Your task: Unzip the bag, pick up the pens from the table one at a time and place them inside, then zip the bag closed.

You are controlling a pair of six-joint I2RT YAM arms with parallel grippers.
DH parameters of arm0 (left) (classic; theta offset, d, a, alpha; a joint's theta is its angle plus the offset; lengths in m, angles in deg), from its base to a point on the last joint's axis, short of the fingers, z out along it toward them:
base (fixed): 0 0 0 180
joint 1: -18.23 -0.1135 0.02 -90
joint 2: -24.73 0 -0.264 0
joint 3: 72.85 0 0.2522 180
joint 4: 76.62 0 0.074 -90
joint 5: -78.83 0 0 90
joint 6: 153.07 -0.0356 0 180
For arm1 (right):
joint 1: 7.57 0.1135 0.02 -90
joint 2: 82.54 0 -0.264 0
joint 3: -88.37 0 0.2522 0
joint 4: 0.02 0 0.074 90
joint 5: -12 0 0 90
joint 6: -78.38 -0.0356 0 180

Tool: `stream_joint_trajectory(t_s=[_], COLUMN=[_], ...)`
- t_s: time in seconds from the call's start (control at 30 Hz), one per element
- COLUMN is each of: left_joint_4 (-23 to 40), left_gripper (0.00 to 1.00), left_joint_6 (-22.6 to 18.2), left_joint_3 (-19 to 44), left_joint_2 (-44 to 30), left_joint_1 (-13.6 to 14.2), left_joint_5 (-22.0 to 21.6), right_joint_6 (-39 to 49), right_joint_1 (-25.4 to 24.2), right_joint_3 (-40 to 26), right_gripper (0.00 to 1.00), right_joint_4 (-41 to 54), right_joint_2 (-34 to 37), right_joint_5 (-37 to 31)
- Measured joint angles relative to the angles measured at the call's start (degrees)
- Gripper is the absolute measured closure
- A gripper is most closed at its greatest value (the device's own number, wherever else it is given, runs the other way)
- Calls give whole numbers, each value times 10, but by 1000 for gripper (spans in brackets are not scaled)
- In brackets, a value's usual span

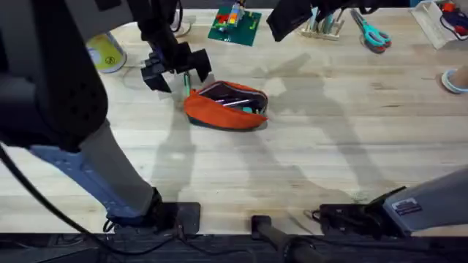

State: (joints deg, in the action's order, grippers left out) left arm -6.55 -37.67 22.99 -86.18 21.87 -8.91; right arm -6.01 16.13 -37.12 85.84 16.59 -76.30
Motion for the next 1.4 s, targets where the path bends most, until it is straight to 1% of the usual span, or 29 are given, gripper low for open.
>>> stream_joint_trajectory(t_s=[0.23, 0.6, 0.63, 0.7, 0.77, 0.8, 0.87, 1.0, 1.07, 1.27, 1.4], left_joint_4=[3, 12, 12, 11, 9, 8, 9, 9, 10, 14, 39], left_gripper=[6, 12, 41, 143, 359, 503, 719, 923, 949, 954, 958], left_joint_6=[6, 8, 8, 8, 10, 12, 12, 12, 12, 12, 12], left_joint_3=[6, 18, 18, 18, 19, 19, 19, 19, 20, 23, 44], left_joint_2=[-28, -38, -38, -38, -38, -38, -38, -38, -38, -39, -52], left_joint_1=[19, 19, 19, 19, 21, 22, 23, 23, 23, 23, 23], left_joint_5=[-23, -21, -21, -19, -18, -17, -16, -15, -15, -15, -16], right_joint_6=[0, 0, 0, 0, 0, 0, 0, 0, 0, 9, 30], right_joint_1=[0, 0, 0, 0, 0, 0, 0, 0, 0, 0, 0], right_joint_3=[0, 0, 0, 0, 0, 0, 0, 0, 0, 0, 0], right_gripper=[3, 3, 3, 3, 3, 3, 3, 3, 4, 3, 3], right_joint_4=[0, 0, 0, 0, 0, 0, 4, 14, 15, 16, 17], right_joint_2=[0, 0, 0, 0, 0, 0, 0, 0, -3, -44, -79], right_joint_5=[0, 0, 0, 0, 0, 0, 0, 0, 0, 0, 0])
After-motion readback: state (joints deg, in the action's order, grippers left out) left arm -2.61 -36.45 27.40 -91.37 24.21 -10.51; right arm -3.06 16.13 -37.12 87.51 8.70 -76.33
